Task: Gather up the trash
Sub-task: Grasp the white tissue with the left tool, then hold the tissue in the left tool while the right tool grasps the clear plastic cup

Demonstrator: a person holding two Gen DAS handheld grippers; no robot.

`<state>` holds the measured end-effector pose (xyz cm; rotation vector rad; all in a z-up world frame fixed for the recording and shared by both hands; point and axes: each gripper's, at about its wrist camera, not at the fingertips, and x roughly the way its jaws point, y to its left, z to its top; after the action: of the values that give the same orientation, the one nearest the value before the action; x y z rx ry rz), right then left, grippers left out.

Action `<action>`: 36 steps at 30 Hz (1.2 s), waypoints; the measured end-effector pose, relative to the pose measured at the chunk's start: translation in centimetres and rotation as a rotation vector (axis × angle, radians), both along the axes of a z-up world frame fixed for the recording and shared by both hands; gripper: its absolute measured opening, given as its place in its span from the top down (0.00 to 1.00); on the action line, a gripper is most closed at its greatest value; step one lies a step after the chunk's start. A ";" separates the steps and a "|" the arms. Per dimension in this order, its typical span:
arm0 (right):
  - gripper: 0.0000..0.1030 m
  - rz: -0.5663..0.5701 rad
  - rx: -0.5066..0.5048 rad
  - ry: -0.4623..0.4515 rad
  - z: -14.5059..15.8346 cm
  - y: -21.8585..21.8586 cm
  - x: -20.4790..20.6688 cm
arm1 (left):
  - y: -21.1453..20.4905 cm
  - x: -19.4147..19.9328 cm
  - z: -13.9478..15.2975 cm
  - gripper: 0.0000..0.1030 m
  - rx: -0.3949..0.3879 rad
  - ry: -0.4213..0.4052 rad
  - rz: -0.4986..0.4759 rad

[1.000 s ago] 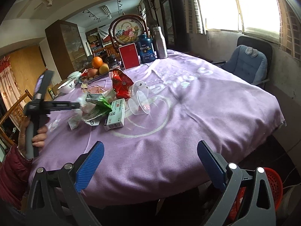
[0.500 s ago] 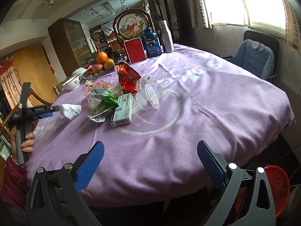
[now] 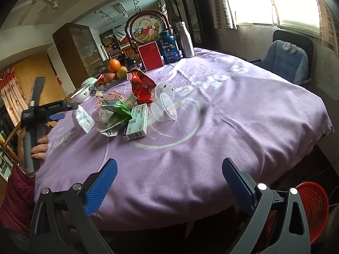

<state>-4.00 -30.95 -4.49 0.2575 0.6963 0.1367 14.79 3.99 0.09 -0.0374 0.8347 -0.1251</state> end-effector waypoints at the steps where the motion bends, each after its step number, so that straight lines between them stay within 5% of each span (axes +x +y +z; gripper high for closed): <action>1: 0.06 0.000 0.000 0.000 0.0 0.0 0.0 | -0.2 0.3 -0.3 0.09 0.011 -0.003 0.005; 5: 0.06 0.002 -0.004 0.008 -0.2 0.0 0.1 | -0.6 0.9 -1.3 0.13 0.069 -0.023 0.000; 6: 0.06 0.002 -0.008 0.010 -0.2 0.1 0.1 | -0.5 0.9 -1.6 0.20 0.074 -0.024 -0.003; 8: 0.06 -0.002 -0.011 0.014 -0.3 0.2 0.3 | 0.0 1.4 -2.5 0.68 0.057 0.016 -0.017; 11: 0.06 -0.004 -0.002 0.020 -0.5 0.2 0.5 | 1.3 1.4 -2.5 0.81 -0.044 0.048 -0.033; 18: 0.06 0.001 0.011 0.039 -0.6 0.5 2.0 | 1.2 -1.3 0.2 0.83 -0.069 -0.064 -0.069; 25: 0.06 0.002 0.027 0.009 1.2 0.9 5.8 | 0.0 -2.0 0.3 0.83 -0.056 -0.066 -0.107; 31: 0.06 0.007 0.029 0.070 0.6 2.1 10.7 | -0.2 -1.8 -0.1 0.83 -0.058 -0.047 -0.118; 36: 0.11 0.017 -0.065 0.107 -0.2 4.3 13.7 | -0.7 -1.8 -0.4 0.83 -0.055 -0.032 -0.136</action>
<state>9.68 -26.65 -4.66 0.1977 0.8076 0.1167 12.96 3.28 -0.32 -0.0300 0.8019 -0.2764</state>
